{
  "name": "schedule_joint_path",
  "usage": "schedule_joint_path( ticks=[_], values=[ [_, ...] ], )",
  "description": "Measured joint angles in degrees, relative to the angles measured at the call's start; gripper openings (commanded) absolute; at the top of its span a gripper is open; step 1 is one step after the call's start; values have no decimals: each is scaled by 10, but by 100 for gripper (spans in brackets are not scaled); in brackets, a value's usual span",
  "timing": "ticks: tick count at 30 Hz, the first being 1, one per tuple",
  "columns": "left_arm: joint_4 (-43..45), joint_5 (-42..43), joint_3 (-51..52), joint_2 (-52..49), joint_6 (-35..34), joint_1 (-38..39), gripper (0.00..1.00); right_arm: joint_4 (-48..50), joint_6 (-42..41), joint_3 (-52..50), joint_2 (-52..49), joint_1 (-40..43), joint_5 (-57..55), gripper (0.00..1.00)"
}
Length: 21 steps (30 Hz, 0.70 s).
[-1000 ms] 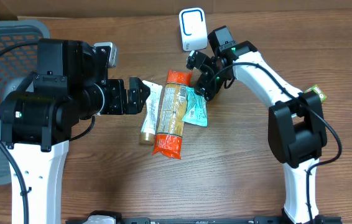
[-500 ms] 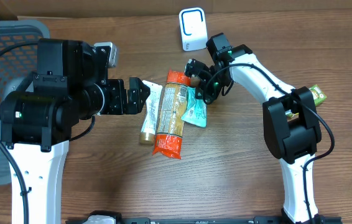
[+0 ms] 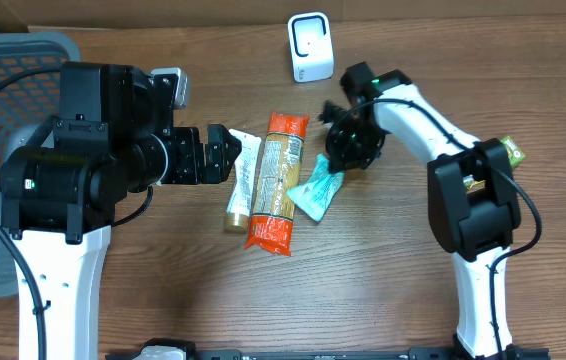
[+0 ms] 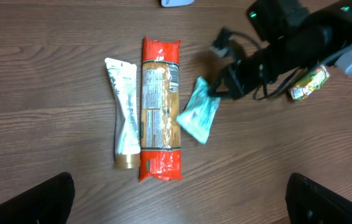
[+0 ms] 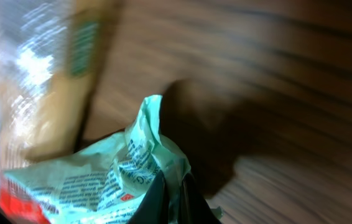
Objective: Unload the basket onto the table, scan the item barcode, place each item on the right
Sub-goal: 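Move the right gripper to the teal pouch and grasp it, then drag the teal pouch rightward and lift it with the right gripper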
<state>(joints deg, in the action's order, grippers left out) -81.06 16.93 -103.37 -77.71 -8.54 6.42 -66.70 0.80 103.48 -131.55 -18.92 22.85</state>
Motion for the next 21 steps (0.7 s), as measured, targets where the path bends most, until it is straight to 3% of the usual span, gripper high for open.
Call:
schedule_joint_path(
  ticks=[4,8,16,21],
  values=[
    [0,0,0,0,0,0,100,0,-145,0,0,56,-15,4],
    [0,0,0,0,0,0,99,-24,-220,0,0,105,-23,5],
    [0,0,0,0,0,0,100,-82,-219,0,1,124,-33,29],
    [0,0,0,0,0,0,100,-76,-192,-4,29,124,-16,59]
  ],
)
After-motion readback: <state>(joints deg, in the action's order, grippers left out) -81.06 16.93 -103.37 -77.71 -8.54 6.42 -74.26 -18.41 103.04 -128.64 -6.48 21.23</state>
